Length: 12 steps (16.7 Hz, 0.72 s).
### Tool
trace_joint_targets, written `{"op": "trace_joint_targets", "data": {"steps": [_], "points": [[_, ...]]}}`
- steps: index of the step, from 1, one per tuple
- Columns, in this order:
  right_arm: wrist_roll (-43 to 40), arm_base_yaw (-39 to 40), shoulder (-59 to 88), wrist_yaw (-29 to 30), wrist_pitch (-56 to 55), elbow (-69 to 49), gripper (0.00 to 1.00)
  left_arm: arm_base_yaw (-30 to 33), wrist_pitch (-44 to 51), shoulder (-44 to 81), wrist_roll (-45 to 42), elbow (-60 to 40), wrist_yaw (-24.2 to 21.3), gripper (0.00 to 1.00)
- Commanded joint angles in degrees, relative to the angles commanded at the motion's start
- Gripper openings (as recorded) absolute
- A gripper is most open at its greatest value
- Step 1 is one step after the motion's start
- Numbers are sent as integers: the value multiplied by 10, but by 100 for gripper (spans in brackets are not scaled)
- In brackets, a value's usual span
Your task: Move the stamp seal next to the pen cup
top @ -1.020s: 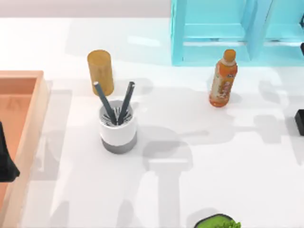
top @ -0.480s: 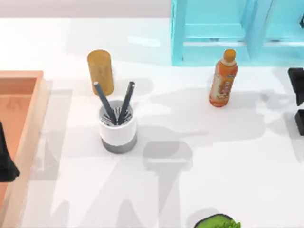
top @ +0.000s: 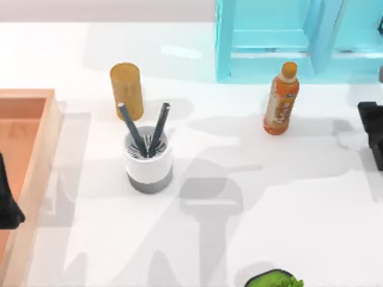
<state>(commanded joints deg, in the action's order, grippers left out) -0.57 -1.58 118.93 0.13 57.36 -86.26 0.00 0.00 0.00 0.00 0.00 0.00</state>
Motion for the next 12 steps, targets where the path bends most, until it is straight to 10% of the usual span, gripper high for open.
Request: {"op": "trace_joint_targets", "data": {"steps": [12], "points": [[0,0,0,0,0,0,2,0,0,0,0,0,0,100]]}}
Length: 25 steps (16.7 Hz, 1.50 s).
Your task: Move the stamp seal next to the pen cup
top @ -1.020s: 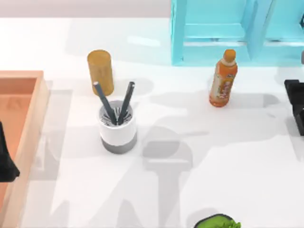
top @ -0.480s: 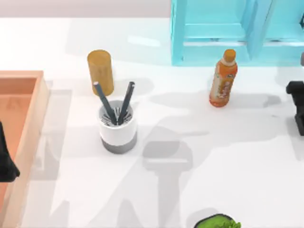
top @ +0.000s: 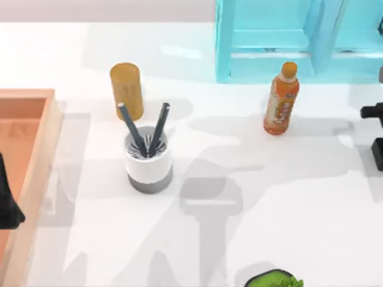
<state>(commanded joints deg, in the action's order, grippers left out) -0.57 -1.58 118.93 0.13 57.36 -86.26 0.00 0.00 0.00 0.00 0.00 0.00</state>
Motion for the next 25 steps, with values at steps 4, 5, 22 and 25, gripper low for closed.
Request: {"op": "trace_joint_targets", "data": {"steps": [4,5,22,25], "points": [[0,0,0,0,0,0,0,0,0,0,0,0,0,100],[0,0,0,0,0,0,0,0,0,0,0,0,0,100],[125,124,56,-3,246,-260,0,0,0,0,0,0,0,100],[162,161,59,-2,308,-334,0,0,0,0,0,0,0,100]]}}
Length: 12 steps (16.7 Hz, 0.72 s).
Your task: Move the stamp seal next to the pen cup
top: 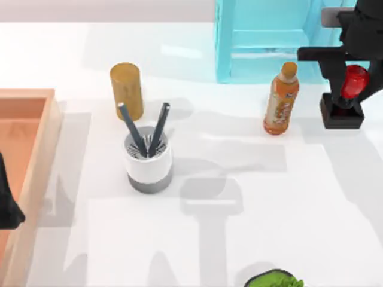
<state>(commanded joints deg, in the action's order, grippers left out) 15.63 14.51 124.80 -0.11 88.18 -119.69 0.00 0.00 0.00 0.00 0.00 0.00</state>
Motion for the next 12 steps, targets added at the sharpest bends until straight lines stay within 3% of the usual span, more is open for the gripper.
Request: {"op": "trace_joint_targets", "data": {"steps": [12], "points": [[55,52,6,3,50,-86,0,0,0,0,0,0,0,100]]}}
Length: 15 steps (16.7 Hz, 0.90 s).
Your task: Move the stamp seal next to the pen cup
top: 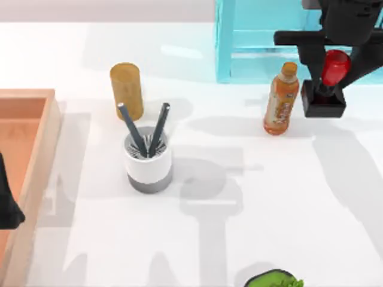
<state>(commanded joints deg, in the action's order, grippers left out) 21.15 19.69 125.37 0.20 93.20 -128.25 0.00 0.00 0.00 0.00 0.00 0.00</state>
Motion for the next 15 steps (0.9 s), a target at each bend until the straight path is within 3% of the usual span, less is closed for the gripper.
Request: {"op": "trace_joint_targets", "data": {"steps": [9,15], "points": [[212,214,124,14,88,-230,0,0,0,0,0,0,0,100],[234,233,134,15,94,-250,0,0,0,0,0,0,0,100]]}}
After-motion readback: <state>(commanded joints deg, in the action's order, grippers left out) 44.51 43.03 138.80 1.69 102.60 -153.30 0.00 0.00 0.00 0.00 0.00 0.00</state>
